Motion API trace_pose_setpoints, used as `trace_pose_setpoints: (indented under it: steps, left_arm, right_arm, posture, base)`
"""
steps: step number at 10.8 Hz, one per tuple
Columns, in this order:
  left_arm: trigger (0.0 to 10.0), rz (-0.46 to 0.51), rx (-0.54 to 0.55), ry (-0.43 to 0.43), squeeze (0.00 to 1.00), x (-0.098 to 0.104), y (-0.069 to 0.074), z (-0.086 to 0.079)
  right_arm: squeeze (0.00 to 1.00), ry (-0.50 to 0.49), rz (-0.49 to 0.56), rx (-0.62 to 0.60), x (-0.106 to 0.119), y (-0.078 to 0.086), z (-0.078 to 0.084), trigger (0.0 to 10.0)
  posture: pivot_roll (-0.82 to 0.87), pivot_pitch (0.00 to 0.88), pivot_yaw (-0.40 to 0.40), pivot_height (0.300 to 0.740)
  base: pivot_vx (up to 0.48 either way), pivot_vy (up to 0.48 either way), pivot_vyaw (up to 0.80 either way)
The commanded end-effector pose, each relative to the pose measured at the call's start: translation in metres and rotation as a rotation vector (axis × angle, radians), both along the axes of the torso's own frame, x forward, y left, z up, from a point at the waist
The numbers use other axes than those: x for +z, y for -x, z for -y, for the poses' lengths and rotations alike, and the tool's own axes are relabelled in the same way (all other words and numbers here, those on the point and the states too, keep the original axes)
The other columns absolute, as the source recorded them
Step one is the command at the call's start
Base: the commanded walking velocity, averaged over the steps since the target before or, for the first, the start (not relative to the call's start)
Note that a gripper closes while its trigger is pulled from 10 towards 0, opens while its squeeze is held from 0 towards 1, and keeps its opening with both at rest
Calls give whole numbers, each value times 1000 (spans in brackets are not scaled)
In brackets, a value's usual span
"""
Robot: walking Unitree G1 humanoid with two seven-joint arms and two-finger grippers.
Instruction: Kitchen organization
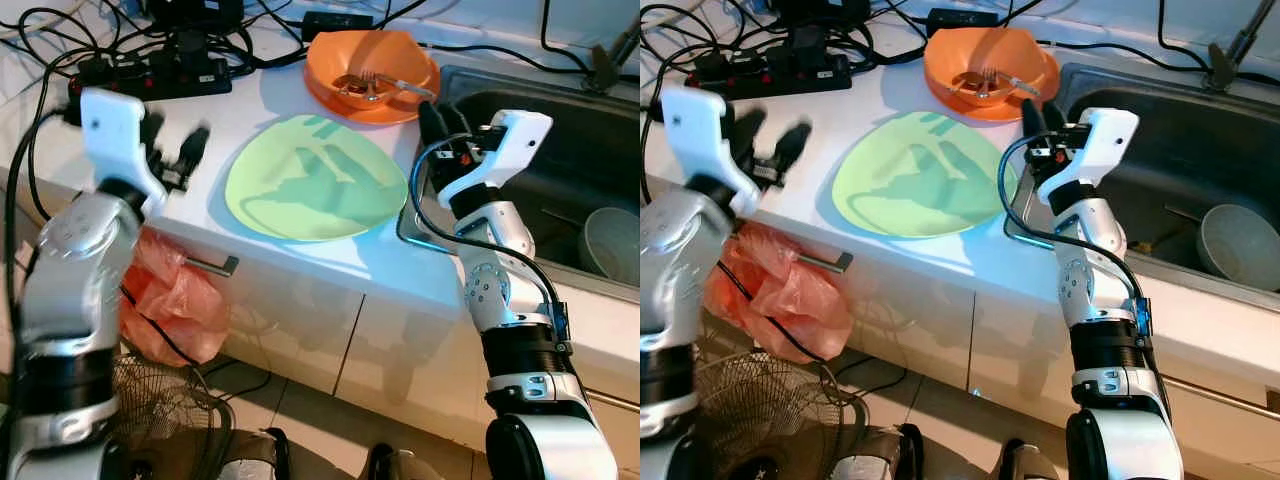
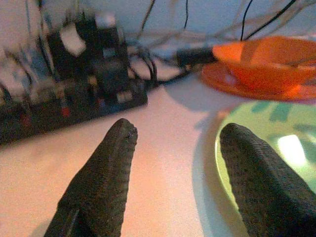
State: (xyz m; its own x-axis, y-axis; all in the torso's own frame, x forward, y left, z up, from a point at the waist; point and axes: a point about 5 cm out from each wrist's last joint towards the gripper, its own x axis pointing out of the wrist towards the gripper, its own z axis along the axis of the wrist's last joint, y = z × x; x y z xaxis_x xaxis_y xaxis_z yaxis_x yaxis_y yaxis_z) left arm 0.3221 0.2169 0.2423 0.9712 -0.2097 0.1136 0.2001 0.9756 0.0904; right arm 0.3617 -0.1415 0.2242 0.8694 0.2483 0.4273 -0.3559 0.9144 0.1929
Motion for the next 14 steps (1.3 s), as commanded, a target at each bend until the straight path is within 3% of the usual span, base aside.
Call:
trace_pose_setpoints:
  steps: [1, 5, 7, 8, 9, 11, 12, 14]
  left_arm:
    - [10000, -33, -32, 65, 1000, -3, 4, -1]
    - [10000, -120, -194, 174, 1000, -6, 11, 7]
    - [10000, -190, -164, 175, 1000, -9, 9, 1]
    - [10000, -225, -98, 162, 1000, -12, 5, -6]
    - [10000, -237, -92, 174, 0, -12, 5, -7]
    - [10000, -263, -119, 191, 0, -12, 4, -2]
    - [10000, -282, -133, 227, 0, -13, 3, 0]
    - [10000, -317, -157, 304, 0, -14, 2, 4]
  right_arm:
    - [0, 2, -5, 9, 0, 1, -1, 10000]
    - [0, 8, -16, 0, -2, 0, 0, 10000]
    - [0, 20, -34, -5, -5, 0, 0, 10000]
    - [0, 23, -44, 0, -6, 0, 0, 10000]
    - [0, 37, -58, -1, -8, 0, 0, 10000]
    - [0, 140, -67, -41, -12, -1, 2, 10000]
    - [0, 261, -51, -86, -12, -2, 2, 10000]
    - [0, 379, -46, -129, -14, -3, 2, 10000]
  posture:
    - [110, 155, 14, 740]
    - [110, 157, 14, 740]
    - [111, 167, 17, 740]
    - [110, 174, 22, 740]
    - [110, 174, 22, 740]
    - [110, 174, 22, 740]
    - [105, 181, 24, 740]
    - [108, 179, 25, 740]
  base:
    - [0, 0, 0]
    - [0, 0, 0]
    - [0, 0, 0]
    - [0, 0, 0]
    - [0, 0, 0]
    - [0, 0, 0]
    - [0, 0, 0]
    - [0, 0, 0]
